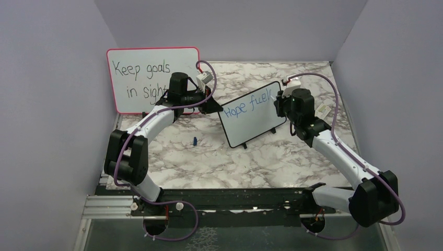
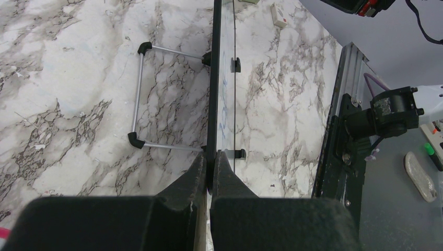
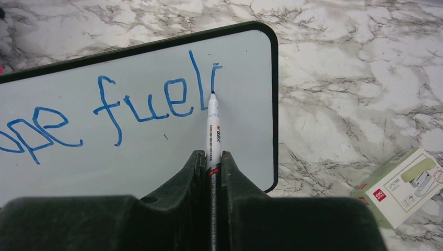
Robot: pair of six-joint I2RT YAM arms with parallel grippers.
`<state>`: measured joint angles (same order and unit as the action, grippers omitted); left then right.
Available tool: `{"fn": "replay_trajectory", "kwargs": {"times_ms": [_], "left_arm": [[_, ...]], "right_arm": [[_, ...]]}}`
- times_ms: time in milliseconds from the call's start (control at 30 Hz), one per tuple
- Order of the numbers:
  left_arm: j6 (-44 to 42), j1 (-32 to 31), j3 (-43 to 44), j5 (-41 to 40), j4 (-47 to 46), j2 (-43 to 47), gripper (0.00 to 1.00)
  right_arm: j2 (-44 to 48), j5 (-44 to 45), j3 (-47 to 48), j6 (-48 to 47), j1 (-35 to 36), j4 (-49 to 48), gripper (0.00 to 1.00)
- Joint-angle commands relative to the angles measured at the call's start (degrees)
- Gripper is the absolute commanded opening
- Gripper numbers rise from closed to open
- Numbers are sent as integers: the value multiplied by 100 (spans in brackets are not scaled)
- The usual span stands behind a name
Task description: Write a sentence on the whiteboard
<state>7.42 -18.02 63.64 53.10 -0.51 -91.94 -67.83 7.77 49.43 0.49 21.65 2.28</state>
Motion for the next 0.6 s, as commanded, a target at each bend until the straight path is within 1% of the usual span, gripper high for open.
{"fn": "replay_trajectory", "kwargs": {"times_ms": [0,267,567], "left_arm": [[-241,-96,-18,7,433,-114,0],[-241,-105,-27,10,439,-97,0],[-237,-105,-27,4,444,-96,0]], "right_arm": [[121,-29,-138,100,-20,197,1],[57,519,-154,102,-29,104,1],[33,277,-158,153,-38,305,1]]}}
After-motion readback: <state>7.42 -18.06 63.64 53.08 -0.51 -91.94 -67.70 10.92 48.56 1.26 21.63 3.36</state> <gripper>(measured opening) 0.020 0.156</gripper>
